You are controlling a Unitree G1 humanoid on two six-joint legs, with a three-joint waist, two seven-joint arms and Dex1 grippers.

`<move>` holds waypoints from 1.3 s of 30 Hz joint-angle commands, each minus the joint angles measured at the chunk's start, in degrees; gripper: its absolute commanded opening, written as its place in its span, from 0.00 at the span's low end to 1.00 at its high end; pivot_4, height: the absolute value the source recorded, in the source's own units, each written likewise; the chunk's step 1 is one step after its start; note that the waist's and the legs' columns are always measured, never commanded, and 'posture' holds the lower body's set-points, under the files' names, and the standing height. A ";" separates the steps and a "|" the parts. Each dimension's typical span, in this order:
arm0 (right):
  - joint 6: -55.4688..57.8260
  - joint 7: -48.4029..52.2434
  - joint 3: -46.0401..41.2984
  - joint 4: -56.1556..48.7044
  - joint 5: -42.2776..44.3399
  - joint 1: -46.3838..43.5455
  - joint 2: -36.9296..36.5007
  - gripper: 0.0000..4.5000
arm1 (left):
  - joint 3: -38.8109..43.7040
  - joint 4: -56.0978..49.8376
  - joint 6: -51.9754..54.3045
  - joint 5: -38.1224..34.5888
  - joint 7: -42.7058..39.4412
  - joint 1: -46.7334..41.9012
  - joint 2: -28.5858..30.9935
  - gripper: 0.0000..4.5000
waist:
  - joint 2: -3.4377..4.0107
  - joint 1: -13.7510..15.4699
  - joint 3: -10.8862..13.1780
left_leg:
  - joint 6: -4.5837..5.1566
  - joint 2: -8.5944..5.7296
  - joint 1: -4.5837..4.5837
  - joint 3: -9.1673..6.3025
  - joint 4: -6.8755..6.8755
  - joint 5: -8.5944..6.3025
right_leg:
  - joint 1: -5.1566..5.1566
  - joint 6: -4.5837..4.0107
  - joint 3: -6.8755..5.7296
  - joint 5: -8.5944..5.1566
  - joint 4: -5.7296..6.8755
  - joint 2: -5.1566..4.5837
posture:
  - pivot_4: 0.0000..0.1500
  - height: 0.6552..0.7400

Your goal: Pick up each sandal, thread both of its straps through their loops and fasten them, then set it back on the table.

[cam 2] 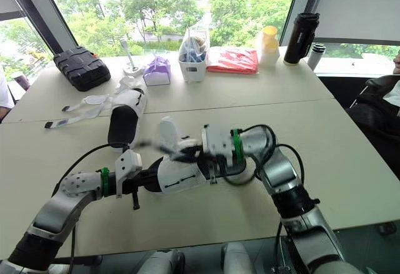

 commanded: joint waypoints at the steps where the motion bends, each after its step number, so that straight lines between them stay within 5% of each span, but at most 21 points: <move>1: -19.84 2.49 1.38 1.69 -0.84 -0.06 -1.46 0.01 | -0.86 0.71 0.75 0.12 -1.06 0.41 0.58 0.00 | 0.00 -0.01 0.00 | -0.01 0.01 0.02 0.01 0.00 0.01 | 0.00 -0.01 0.01 0.00 0.01 0.00 | 1.00 1.00; 8: -53.59 -1.94 7.07 15.92 -8.73 -2.63 -0.71 0.01 | -0.05 -0.38 2.73 -0.91 -1.97 0.77 1.71 0.00 | -0.01 -0.01 0.00 | -0.02 0.10 0.06 0.03 -0.02 0.01 | 0.02 -0.03 0.01 0.00 0.00 0.08 | 1.00 1.00; 9: -55.73 -3.16 7.66 18.06 -9.77 -3.18 -0.52 0.06 | -0.06 -0.33 2.81 -0.92 -2.01 0.79 1.80 0.00 | -0.01 0.01 0.00 | -0.02 0.10 0.06 0.02 -0.02 0.01 | 0.02 -0.04 0.02 0.00 0.01 0.09 | 1.00 1.00; 12: -60.47 -6.82 9.19 23.32 -12.72 -5.01 -0.61 0.28 | 0.17 -0.67 3.21 -1.11 -1.94 1.07 2.12 0.00 | -0.01 0.04 0.00 | -0.03 0.10 0.07 0.02 -0.02 0.02 | 0.02 -0.05 0.02 0.00 0.02 0.10 | 1.00 1.00; 18: -67.76 -14.04 10.73 29.79 -18.44 -7.55 -3.20 0.99 | 0.09 -1.94 3.66 -1.29 -0.78 2.64 1.93 0.00 | -0.01 0.07 0.00 | -0.03 0.10 0.09 0.01 -0.02 0.02 | 0.02 -0.07 0.06 0.00 0.04 0.11 | 1.00 1.00; 27: -71.77 -21.06 12.26 34.61 -18.60 -6.55 -22.00 0.99 | -0.45 -1.99 3.22 -1.43 0.29 3.19 0.43 0.00 | 0.01 0.48 -0.01 | -0.02 0.01 0.08 0.02 0.01 0.03 | 0.09 -0.09 0.11 -0.01 0.03 0.06 | 1.00 1.00; 31: -62.29 -20.17 14.23 33.70 -10.63 -6.01 -27.92 0.99 | -1.06 -0.68 2.58 -0.97 0.11 2.37 -0.35 0.00 | 0.00 0.37 -0.01 | -0.01 0.00 0.13 0.04 0.02 0.02 | 0.19 -0.25 0.13 -0.10 0.00 0.04 | 1.00 1.00; 34: -43.81 -13.44 14.02 25.42 2.03 -1.40 -32.14 0.99 | -1.94 -0.26 1.34 -0.01 -0.25 2.27 -0.52 0.00 | 0.02 0.44 -0.03 | 0.00 0.09 0.14 0.04 0.03 0.03 | 0.21 -0.26 0.14 -0.11 0.00 0.05 | 1.00 1.00; 39: 15.74 -5.64 11.26 0.42 31.83 5.58 -43.72 0.99 | -3.28 1.31 -0.20 1.23 -0.73 0.92 -0.64 0.00 | 0.22 0.91 -0.10 | 0.08 0.20 0.05 -0.16 0.11 -0.02 | 0.21 -0.26 0.17 -0.11 -0.04 -0.06 | 1.00 1.00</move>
